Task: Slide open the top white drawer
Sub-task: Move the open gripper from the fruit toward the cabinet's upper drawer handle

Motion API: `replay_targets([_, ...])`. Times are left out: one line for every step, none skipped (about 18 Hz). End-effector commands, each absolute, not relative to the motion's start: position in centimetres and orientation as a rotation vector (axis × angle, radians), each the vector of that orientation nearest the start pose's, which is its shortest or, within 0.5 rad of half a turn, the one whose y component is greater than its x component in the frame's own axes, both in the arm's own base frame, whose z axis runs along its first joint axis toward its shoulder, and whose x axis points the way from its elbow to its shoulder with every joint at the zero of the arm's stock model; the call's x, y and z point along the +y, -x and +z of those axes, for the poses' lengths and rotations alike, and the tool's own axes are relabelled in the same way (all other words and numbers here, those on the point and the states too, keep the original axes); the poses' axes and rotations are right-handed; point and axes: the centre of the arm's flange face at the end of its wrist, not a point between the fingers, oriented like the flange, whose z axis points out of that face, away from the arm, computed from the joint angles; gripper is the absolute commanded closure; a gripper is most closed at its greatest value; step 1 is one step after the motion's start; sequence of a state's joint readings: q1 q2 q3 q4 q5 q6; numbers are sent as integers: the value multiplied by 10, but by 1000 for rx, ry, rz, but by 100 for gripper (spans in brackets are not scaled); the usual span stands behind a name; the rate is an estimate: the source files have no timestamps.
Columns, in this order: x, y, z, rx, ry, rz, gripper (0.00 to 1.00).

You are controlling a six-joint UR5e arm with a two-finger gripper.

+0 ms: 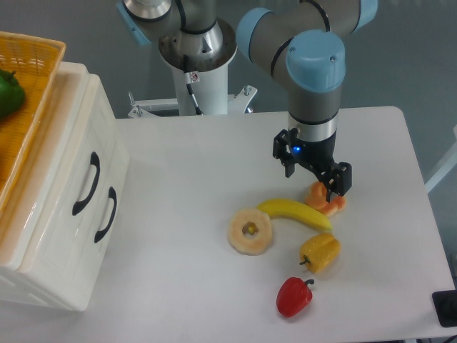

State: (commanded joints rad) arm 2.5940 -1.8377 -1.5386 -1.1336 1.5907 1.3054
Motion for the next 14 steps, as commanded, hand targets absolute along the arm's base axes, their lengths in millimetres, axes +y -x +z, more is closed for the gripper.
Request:
replay_targets([430,453,404,428,3035,298,0])
replay_targets([430,453,405,432,3033,302,0])
replay_targets([430,453,405,430,3034,300,0])
replay_targets([430,453,405,428,3035,300,0])
replay_targets([433,451,405,437,3032,302,0])
replay_targets([435,449,405,444,3031,300,0])
replay_targets([436,448,404,446,3033,298,0])
replay_targets([436,447,402,444,3032,295,0])
replay_targets([437,446,401,440,3034,291,0])
replay_targets([436,447,400,436,3036,286,0])
replay_targets([437,446,397,436,3038,280,0])
replay_targets([437,445,395,429,3040,272,0])
replay_targets([435,445,391,411,3045,260,0])
replay_targets([434,443,389,398,3049,252,0])
